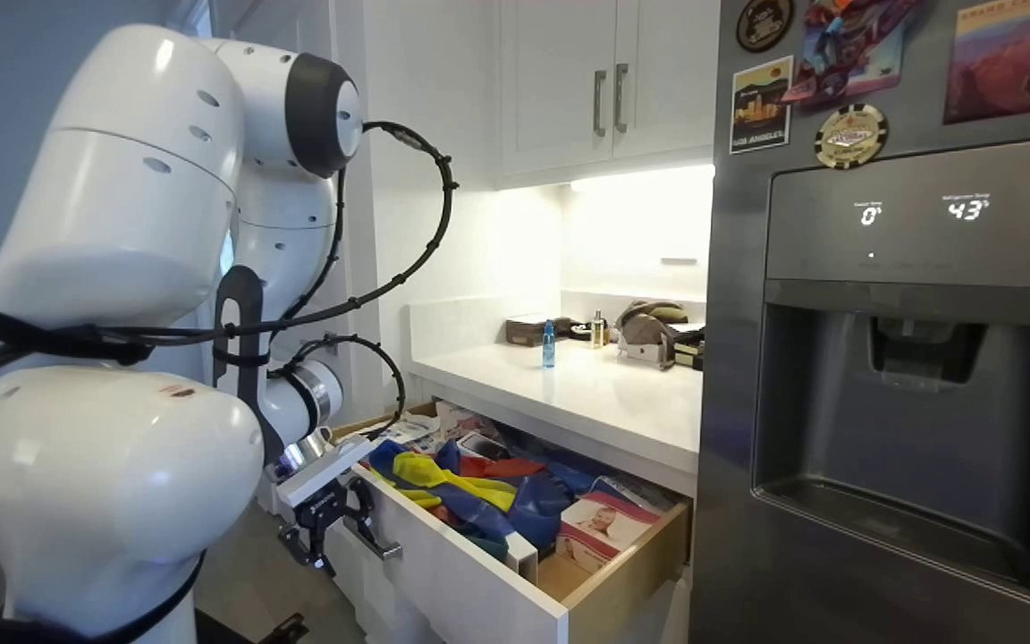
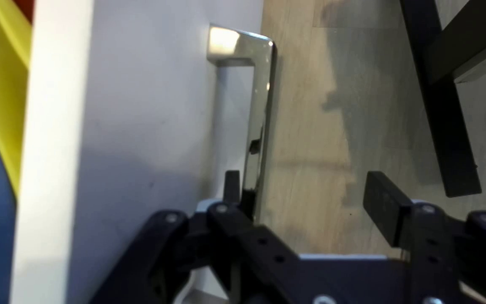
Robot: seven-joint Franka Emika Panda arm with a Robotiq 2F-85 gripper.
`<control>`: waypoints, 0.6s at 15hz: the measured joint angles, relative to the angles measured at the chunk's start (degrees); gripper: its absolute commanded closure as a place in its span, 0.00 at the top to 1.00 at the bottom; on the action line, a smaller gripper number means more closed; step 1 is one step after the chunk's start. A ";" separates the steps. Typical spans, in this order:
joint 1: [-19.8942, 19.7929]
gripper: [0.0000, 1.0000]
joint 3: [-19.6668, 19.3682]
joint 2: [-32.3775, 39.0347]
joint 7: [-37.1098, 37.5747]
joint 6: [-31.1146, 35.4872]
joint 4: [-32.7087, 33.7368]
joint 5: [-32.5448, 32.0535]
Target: Open the drawer
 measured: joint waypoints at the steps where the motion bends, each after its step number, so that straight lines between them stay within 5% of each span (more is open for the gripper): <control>1: 0.29 0.94 -0.03 0.67 1.66 -0.16 0.41 -1.10; 9: 0.92 0.94 0.00 1.51 3.70 -1.19 0.92 -2.49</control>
